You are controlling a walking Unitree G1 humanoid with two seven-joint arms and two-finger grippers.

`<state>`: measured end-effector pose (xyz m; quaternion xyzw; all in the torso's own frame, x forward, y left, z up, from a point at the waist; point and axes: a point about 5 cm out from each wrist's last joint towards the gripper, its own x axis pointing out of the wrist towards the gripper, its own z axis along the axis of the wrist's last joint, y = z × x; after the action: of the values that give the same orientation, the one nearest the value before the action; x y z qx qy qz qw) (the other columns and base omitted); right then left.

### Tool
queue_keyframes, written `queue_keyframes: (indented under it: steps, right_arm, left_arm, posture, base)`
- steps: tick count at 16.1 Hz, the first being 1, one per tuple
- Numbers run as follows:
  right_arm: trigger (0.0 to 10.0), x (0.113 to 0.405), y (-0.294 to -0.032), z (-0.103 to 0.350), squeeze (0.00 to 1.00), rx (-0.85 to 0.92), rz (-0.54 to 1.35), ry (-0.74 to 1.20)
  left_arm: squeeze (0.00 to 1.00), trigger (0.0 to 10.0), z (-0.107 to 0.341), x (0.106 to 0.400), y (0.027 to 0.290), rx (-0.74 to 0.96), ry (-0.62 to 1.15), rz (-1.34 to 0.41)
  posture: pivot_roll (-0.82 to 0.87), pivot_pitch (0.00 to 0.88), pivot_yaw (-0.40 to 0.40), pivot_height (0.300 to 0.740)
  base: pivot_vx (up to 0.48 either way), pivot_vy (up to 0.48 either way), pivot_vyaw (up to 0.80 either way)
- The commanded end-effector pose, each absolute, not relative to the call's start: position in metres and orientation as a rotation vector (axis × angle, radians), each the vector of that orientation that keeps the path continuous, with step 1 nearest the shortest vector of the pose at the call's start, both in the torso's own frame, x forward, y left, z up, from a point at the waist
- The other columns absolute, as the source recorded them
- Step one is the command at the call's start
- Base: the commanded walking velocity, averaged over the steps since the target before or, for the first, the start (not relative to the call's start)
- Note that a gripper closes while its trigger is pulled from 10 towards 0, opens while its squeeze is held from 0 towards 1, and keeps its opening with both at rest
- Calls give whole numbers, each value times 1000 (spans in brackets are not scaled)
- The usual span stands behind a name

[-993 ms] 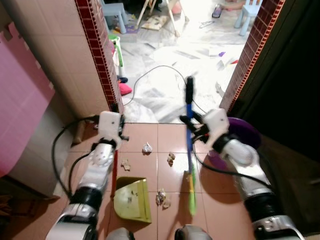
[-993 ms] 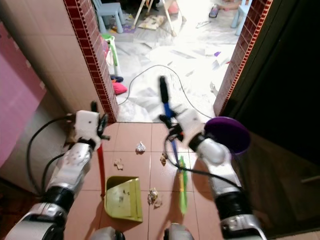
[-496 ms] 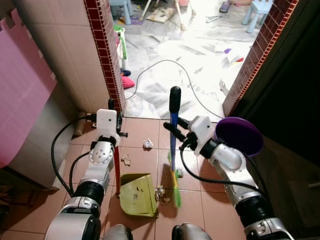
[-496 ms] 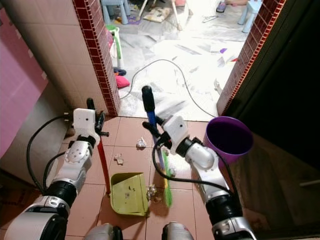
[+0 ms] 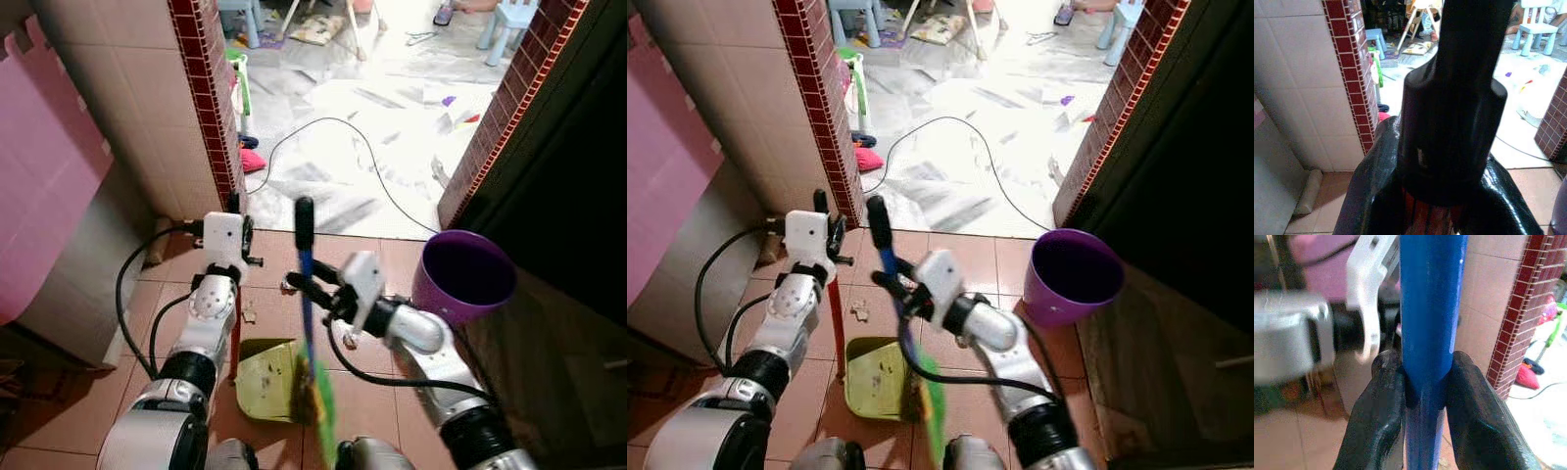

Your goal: Sweep floor

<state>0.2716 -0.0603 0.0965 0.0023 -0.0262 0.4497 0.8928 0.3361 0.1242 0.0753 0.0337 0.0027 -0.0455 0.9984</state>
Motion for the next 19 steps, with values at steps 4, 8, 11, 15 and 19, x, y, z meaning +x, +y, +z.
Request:
queue_keyframes:
  steps: [4,8,11,15,19]
  right_arm:
    - [10000,296,-54,156,0,345,805,-190]
    - [10000,305,-75,182,0,378,748,-232]
    - [10000,309,-98,180,0,328,683,-223]
    - [10000,315,-128,188,0,215,603,-242]
    - [10000,327,-182,203,0,12,436,-295]
  left_arm:
    - [0,10000,71,336,116,-22,41,-85]
    - [0,10000,70,337,120,-179,57,-65]
    - [0,10000,72,341,129,-394,58,-32]
    - [0,10000,74,346,132,-583,67,-28]
    - [0,10000,78,350,127,-591,65,-87]
  posture:
    - [-238,33,-30,740]
    - [-248,9,-18,740]
    - [-266,0,-12,740]
    - [-290,0,-11,740]
    - [-291,0,-10,740]
  base:
    - [0,0,0]
    - [0,0,0]
    - [0,0,0]
    - [0,0,0]
    - [0,0,0]
